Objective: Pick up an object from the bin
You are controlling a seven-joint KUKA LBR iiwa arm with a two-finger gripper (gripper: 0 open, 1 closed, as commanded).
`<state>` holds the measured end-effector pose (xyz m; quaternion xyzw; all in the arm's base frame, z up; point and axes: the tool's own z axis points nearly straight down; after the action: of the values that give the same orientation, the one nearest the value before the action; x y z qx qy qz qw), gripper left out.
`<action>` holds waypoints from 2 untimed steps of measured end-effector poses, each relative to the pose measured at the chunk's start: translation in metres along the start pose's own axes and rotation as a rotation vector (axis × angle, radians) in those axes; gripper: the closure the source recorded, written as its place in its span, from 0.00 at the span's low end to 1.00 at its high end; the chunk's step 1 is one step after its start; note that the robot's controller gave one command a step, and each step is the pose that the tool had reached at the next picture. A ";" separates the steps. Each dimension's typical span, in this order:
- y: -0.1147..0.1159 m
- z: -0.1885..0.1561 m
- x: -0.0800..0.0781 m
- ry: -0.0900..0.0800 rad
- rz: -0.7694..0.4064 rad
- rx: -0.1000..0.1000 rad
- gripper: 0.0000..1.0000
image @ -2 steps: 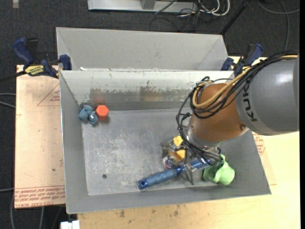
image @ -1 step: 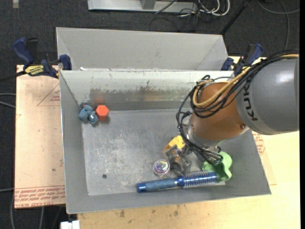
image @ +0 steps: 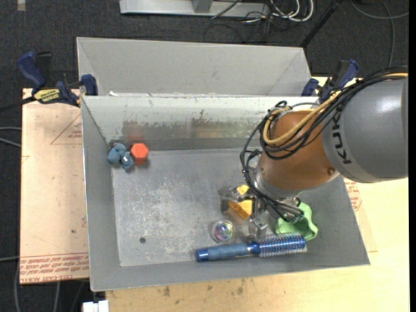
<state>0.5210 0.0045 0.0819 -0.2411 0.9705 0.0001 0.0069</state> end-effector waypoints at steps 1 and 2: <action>-0.037 -0.019 -0.043 0.005 -0.002 0.000 0.00; -0.072 0.014 -0.048 0.010 -0.062 -0.003 0.00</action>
Offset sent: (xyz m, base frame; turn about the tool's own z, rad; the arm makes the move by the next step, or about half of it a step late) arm 0.0523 -0.0129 0.0182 -0.0061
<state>0.5970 -0.0362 0.0684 -0.2709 0.9626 -0.0001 0.0016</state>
